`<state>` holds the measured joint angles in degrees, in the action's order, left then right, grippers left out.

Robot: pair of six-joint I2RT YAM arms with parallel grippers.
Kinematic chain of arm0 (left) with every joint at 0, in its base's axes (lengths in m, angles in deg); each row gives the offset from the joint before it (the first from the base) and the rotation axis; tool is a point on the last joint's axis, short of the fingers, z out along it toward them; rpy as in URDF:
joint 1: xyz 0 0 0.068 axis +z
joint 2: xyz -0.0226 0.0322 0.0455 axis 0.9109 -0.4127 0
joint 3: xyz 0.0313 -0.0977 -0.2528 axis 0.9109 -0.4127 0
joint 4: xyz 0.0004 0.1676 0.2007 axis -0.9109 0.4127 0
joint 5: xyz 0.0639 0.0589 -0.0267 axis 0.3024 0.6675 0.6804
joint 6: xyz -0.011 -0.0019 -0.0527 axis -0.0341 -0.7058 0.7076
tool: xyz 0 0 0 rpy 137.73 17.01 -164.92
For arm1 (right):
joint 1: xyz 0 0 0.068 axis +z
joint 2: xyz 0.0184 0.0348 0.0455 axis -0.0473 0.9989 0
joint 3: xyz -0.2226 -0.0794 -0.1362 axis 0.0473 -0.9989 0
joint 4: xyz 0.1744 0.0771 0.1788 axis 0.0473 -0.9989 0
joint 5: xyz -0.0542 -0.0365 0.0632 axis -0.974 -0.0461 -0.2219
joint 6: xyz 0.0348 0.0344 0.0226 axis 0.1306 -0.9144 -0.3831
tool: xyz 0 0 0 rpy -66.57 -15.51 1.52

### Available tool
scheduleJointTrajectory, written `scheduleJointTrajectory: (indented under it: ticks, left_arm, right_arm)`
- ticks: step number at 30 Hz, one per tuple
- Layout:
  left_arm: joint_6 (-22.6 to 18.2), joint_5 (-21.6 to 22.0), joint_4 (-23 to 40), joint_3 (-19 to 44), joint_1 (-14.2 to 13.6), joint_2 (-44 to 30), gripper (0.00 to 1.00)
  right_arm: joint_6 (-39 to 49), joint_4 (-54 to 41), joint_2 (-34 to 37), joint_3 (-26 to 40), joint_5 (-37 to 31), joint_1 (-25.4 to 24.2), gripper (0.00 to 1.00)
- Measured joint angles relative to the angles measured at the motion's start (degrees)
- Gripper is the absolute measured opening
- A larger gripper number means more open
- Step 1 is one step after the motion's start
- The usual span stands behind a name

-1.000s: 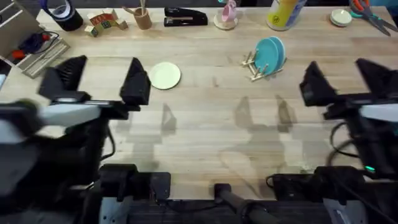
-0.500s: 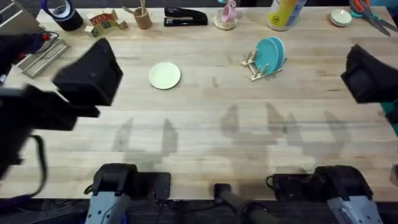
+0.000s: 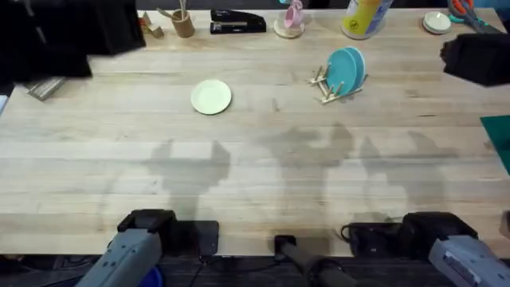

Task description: Pick up the plates from the table one by one and place each into a slot on the dish rack.

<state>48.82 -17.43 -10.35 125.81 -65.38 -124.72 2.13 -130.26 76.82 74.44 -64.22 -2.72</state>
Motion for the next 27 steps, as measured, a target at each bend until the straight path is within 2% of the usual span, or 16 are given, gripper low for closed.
scheduleJointTrajectory:
  ticks: [3, 4, 10, 18, 27]
  left_arm:
    - [0.00, 0.00, 5.00, 6.02, 0.00, -5.96, 0.993]
    - [0.00, 0.00, 9.40, 11.50, 0.00, -11.47, 0.993]
    - [0.00, -1.67, 16.18, 18.93, 0.00, -20.39, 0.993]
    - [0.00, -2.58, 18.38, 19.72, 0.00, -26.14, 0.993]
    - [0.00, -2.62, 18.34, 19.72, 0.00, -27.72, 0.993]
  right_arm:
    - [0.59, -5.12, 5.95, 5.54, 0.76, -0.02, 0.992]
    - [0.85, -9.43, 11.60, 11.01, 1.29, 0.00, 0.992]
    - [1.01, -15.28, 20.60, 19.43, 1.61, -0.01, 0.992]
    - [1.01, -16.24, 25.27, 20.83, 1.67, 0.00, 0.993]
    - [1.01, -16.15, 25.61, 20.87, 1.67, 0.00, 0.993]
